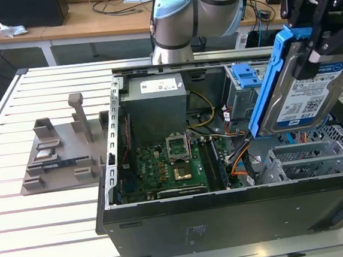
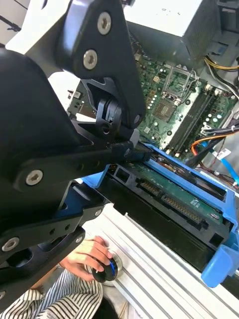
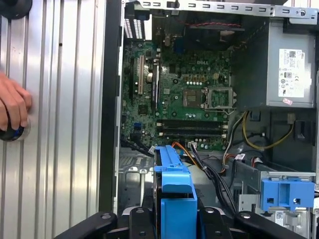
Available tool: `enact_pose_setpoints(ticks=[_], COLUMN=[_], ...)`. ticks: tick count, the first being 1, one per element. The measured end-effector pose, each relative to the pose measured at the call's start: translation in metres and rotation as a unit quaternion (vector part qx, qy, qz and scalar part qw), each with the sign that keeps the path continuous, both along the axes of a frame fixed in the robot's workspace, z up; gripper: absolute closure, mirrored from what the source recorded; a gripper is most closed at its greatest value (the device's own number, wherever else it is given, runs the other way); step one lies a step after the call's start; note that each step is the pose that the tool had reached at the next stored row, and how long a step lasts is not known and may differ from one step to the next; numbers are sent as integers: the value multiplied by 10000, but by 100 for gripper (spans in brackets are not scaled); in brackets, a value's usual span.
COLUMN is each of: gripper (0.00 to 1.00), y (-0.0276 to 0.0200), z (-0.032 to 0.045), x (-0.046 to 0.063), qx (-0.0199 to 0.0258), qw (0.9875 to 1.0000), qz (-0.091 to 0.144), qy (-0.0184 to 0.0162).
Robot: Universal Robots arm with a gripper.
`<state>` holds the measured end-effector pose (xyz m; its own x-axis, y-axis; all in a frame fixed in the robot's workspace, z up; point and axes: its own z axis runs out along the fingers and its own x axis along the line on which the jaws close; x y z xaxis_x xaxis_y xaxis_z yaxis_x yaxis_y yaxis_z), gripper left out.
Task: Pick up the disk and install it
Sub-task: 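Pick up the disk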
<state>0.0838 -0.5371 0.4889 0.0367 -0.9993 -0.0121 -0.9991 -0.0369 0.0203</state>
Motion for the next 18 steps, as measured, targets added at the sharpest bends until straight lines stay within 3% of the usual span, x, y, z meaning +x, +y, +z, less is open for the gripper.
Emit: enact_pose_setpoints(ticks=[6, 12, 16, 18], gripper=[63, 63, 63, 63], y=[-50, -53, -59, -82], z=[-22, -58, -127, -205], x=[52, 179, 275, 322], qx=[-6, -6, -8, -7], qw=[10000, 9999, 9999, 9999], qz=[-66, -155, -163, -163], qy=[1, 3, 11, 19])
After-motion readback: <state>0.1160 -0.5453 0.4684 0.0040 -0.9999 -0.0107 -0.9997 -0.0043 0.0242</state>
